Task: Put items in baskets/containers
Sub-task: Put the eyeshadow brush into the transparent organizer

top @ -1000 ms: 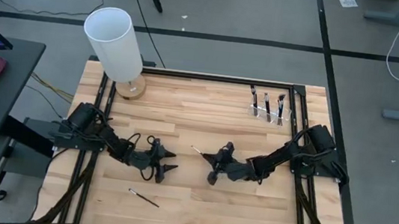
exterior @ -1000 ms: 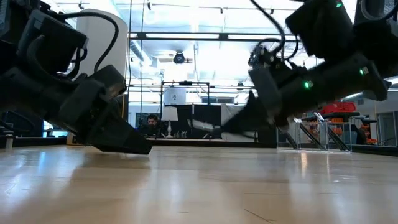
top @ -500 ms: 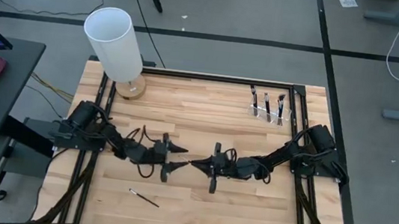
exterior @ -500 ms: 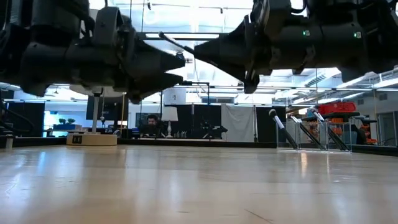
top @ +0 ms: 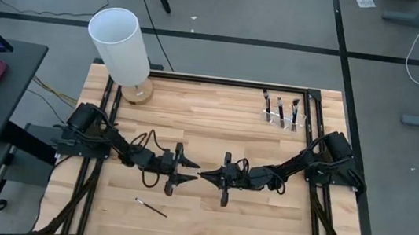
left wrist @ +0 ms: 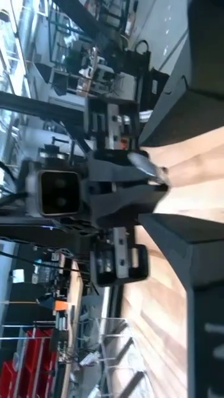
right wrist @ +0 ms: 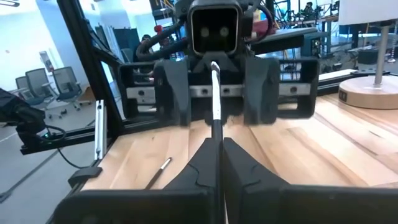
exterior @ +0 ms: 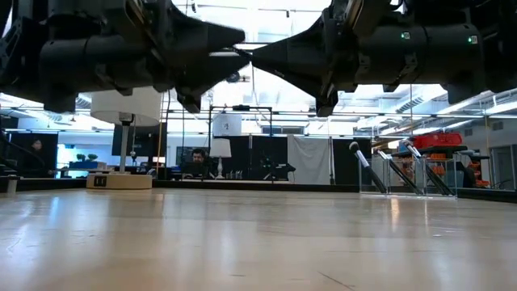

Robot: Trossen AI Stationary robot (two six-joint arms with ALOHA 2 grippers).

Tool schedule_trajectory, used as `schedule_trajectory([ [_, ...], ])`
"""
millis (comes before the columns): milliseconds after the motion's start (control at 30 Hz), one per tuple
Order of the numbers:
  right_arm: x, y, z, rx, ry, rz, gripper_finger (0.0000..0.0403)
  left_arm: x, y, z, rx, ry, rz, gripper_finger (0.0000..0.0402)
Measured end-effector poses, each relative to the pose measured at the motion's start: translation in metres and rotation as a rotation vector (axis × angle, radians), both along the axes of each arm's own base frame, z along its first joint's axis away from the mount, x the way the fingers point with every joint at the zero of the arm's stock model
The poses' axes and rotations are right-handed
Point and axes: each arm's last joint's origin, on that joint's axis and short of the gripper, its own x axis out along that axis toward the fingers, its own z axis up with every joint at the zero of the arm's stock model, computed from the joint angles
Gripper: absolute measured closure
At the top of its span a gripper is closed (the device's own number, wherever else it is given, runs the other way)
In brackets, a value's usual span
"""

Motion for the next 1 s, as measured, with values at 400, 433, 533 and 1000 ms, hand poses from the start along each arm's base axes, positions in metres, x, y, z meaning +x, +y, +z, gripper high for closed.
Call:
schedule_trajectory([
  [400, 0.0, 0.0, 0.0, 0.002, 0.002, 0.002, 0.0397, -0.002, 0.0, 0.008, 0.011, -0.023, -0.025, 0.0352],
  [433, 0.0, 0.0, 0.0, 0.002, 0.004, 0.005, 0.0395, -0.002, 0.0, 0.007, 0.011, -0.024, -0.034, 0.0369],
  [533, 0.0, 0.0, -0.004, -0.013, 0.041, 0.006, 0.0382, -0.001, -0.001, 0.005, 0.007, 0.003, -0.05, 0.0385],
  [1000, -0.051, -0.026, 0.024, 0.064, 0.699, -0.006, 0.0231, 0.016, 0.018, -0.012, -0.125, 0.237, -0.024, 0.0382],
])
